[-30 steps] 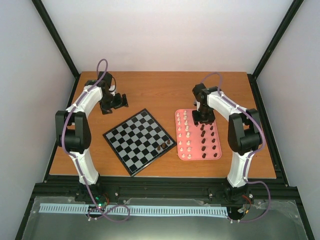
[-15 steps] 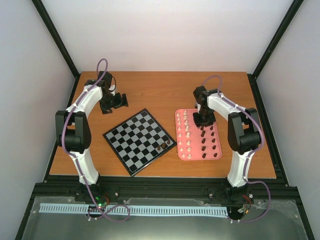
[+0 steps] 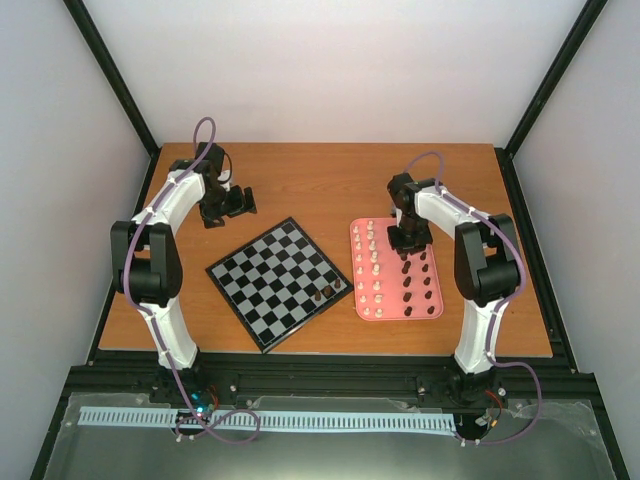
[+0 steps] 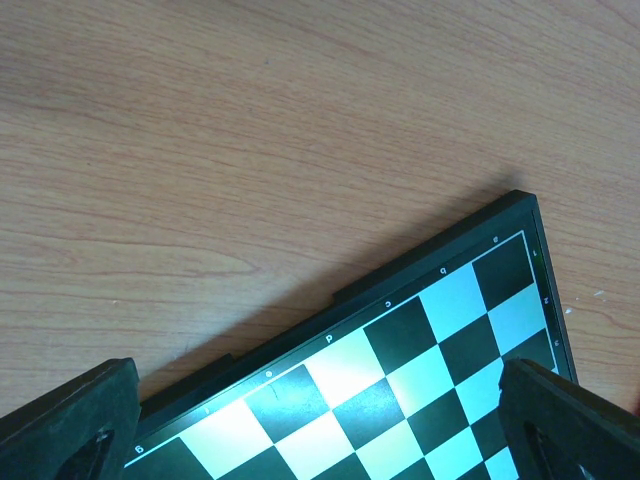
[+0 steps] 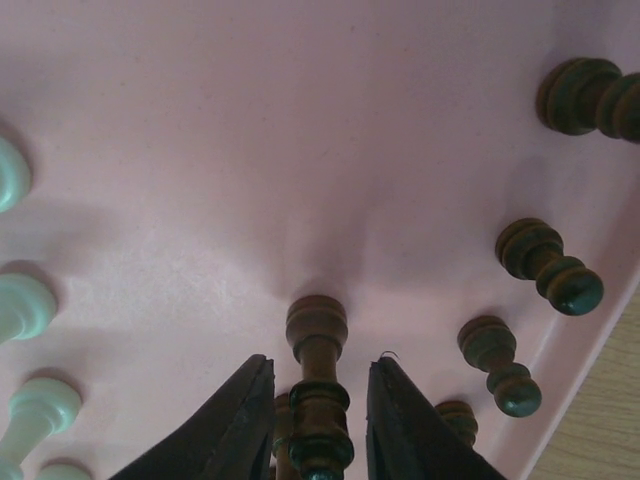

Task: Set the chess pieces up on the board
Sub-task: Pick up the chess piece from the storage box, then place the chess piece on the chessboard.

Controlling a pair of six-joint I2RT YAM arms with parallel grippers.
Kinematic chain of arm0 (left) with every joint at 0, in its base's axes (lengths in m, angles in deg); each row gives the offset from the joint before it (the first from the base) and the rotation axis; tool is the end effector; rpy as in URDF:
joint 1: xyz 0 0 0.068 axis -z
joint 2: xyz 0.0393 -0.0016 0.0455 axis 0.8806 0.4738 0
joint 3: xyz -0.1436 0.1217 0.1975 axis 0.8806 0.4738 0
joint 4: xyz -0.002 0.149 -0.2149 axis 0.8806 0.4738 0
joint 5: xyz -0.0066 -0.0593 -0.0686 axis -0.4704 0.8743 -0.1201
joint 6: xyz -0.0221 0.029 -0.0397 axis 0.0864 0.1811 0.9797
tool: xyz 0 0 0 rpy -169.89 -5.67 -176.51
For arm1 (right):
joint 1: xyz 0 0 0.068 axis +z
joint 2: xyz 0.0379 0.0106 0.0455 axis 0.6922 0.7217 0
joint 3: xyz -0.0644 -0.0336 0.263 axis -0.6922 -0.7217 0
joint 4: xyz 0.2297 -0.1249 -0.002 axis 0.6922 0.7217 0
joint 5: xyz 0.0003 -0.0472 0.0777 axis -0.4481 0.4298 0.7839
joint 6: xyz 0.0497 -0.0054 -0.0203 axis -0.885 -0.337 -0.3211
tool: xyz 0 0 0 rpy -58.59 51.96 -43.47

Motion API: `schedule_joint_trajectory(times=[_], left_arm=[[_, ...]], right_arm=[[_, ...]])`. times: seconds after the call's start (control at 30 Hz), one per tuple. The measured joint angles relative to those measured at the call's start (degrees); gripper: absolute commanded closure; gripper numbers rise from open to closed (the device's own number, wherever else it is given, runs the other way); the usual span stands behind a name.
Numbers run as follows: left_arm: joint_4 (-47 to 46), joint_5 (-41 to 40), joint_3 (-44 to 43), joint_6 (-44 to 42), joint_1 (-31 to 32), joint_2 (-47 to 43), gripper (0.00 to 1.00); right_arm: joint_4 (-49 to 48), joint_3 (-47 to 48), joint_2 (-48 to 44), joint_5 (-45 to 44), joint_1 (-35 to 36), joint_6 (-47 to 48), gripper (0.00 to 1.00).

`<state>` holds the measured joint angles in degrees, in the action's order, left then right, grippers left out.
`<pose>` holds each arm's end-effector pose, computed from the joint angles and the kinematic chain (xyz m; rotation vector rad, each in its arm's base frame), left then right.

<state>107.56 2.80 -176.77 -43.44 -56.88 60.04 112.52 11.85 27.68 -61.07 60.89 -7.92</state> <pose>0.3831 -0.0399 0.2380 -0.4098 2.8651 -0.3960 0.3481 0.1056 0.1768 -0.2393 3.1228 -0.0589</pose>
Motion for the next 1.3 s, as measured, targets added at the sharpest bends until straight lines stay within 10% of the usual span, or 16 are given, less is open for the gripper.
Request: schedule_joint_trajectory(times=[0.27,0.67,1.03,1.3], left_arm=[[0.00,0.02,0.00,0.00,-0.02,0.00,0.00],[0.02,0.04,0.00,-0.02,-0.02,0.00,0.00],[0.00,-0.07,0.00,0.00,-0.02,0.00,0.00],[0.00,-0.50,0.02,0.00,-0.02,0.00,0.00]], right_arm=[[-0.09,0.15,0.31,-0.63,-0.15,0.15,0.96],[4.15,11.30,-0.04,-1.95,1.27,1.20,0.97],[9.05,29.33,0.07,2.49,24.92,-0.37,0.97],[9.55,24.94,2.49,6.14,34.86,-1.05,0.97]])
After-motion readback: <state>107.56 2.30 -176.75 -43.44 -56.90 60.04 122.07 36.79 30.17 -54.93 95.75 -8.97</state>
